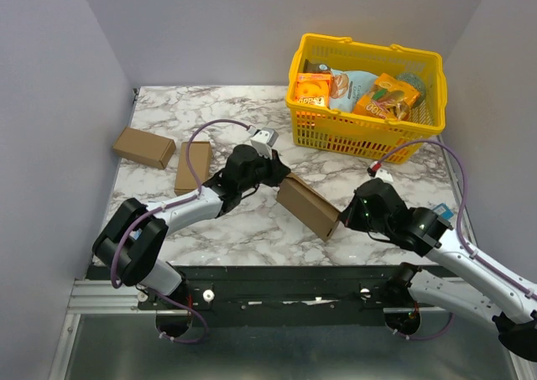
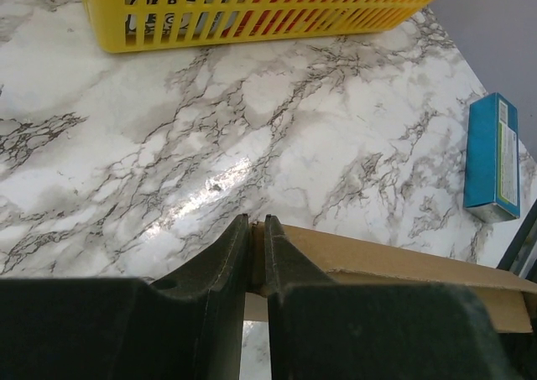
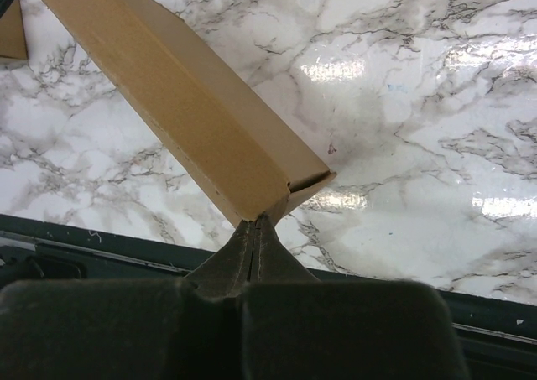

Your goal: Fold the paper box

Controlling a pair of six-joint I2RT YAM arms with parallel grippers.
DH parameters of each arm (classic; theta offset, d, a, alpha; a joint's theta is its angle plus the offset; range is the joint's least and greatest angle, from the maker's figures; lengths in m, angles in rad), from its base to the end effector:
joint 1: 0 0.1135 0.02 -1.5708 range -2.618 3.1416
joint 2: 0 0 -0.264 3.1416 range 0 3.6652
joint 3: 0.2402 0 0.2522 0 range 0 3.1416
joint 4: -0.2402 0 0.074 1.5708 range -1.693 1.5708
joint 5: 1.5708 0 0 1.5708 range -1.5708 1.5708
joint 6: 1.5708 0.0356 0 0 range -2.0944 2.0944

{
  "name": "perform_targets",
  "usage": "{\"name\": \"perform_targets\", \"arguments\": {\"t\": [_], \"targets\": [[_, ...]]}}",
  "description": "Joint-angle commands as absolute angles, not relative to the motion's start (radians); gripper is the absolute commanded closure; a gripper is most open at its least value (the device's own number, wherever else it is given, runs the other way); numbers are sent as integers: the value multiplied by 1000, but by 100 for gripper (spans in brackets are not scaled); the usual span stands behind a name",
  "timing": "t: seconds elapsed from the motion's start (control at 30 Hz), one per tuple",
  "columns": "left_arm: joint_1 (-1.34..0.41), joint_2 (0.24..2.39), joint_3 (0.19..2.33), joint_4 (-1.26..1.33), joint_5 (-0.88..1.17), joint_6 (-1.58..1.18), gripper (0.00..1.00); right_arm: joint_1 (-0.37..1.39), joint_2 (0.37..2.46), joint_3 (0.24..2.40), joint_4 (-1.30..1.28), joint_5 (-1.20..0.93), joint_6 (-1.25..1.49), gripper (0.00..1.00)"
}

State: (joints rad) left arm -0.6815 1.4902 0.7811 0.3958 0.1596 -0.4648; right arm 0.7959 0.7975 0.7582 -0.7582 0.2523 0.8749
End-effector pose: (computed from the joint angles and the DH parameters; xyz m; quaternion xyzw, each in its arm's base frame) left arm 0.2508 -0.2107 0.2290 0.1338 0.7964 -0.3721 0.4576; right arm 0.1172 0.1070 0.2751 0.0837 0.9162 0.1992 0.3374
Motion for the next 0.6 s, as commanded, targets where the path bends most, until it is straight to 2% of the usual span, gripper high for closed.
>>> {"name": "perform_targets", "arguments": {"t": [0.0, 0.57], "targets": [[-719, 1520, 756, 195, 178, -419, 80, 781, 778, 779, -701, 244, 890, 99], [-796, 1528, 776, 132, 52, -334, 82, 759, 661, 680, -667, 270, 957, 99]]}}
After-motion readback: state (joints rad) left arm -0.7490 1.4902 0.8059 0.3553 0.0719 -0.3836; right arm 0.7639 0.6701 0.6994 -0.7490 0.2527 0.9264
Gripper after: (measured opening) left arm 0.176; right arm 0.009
